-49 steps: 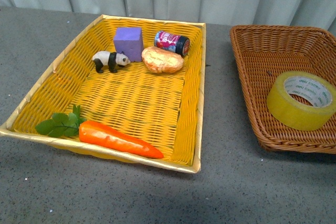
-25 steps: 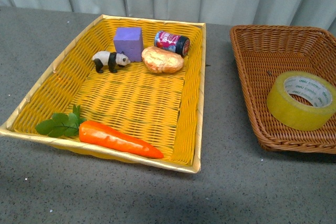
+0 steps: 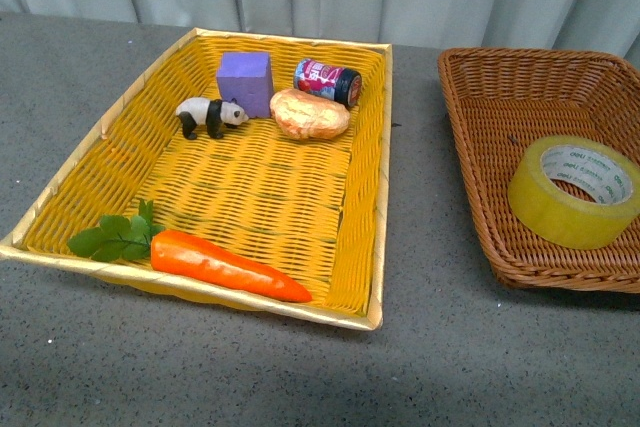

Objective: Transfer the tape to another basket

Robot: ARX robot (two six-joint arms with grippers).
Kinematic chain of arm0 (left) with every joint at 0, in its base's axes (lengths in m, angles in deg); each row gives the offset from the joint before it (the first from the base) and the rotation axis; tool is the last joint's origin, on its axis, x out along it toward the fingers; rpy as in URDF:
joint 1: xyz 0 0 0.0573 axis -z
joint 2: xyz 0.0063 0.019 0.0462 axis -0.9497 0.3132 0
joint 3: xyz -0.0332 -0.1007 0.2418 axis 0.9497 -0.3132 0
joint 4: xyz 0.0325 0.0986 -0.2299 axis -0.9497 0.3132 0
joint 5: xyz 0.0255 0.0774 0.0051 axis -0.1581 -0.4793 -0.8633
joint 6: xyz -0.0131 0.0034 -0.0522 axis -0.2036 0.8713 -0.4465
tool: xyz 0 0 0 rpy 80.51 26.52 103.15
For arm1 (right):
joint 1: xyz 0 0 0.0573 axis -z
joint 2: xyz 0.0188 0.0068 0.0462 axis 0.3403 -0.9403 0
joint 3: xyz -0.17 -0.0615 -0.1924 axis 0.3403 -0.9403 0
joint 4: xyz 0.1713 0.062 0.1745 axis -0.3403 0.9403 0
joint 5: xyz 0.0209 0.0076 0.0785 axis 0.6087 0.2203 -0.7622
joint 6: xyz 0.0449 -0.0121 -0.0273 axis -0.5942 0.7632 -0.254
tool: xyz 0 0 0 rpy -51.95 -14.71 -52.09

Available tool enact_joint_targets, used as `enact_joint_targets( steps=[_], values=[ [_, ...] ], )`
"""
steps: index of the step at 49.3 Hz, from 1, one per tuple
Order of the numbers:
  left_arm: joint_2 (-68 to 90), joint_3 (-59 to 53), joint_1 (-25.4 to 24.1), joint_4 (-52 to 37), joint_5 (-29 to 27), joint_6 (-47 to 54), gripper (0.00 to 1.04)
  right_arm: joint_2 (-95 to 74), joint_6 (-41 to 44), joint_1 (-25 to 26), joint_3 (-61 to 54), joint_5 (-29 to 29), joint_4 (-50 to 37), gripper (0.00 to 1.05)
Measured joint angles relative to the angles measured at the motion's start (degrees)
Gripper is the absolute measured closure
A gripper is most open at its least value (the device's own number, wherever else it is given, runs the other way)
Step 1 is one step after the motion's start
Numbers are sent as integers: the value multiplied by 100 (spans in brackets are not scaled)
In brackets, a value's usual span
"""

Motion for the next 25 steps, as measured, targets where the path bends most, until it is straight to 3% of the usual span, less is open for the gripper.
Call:
enact_joint_targets(
  steps=[25],
  values=[
    [-1021,0,0,1001,0,-2,101,905,0,0,0,-2,892,104]
  ],
)
